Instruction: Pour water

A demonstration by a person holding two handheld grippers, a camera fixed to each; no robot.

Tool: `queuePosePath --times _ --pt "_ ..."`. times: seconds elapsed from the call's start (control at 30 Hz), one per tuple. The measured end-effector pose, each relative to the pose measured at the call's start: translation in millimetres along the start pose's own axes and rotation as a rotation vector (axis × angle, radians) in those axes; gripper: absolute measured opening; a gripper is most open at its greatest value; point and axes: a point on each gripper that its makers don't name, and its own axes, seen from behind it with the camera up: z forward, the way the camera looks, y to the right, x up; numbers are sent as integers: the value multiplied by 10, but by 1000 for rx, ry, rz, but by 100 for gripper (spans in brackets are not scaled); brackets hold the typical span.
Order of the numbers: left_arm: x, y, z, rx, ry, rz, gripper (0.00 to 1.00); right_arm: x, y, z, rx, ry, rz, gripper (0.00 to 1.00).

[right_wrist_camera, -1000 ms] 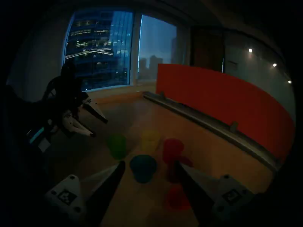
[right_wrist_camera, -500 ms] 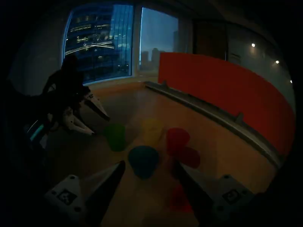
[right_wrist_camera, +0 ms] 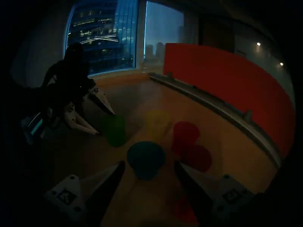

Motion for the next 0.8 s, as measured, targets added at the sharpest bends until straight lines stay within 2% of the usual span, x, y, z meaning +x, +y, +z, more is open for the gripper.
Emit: queuePosePath --times 0.3,0.8 --pt "29 -3 108 -17 2 2 93 -46 -35 169 18 -25 -7 99" --pt "89 11 204 -29 9 17 92 -86 -30 342 19 -55 -16 98"
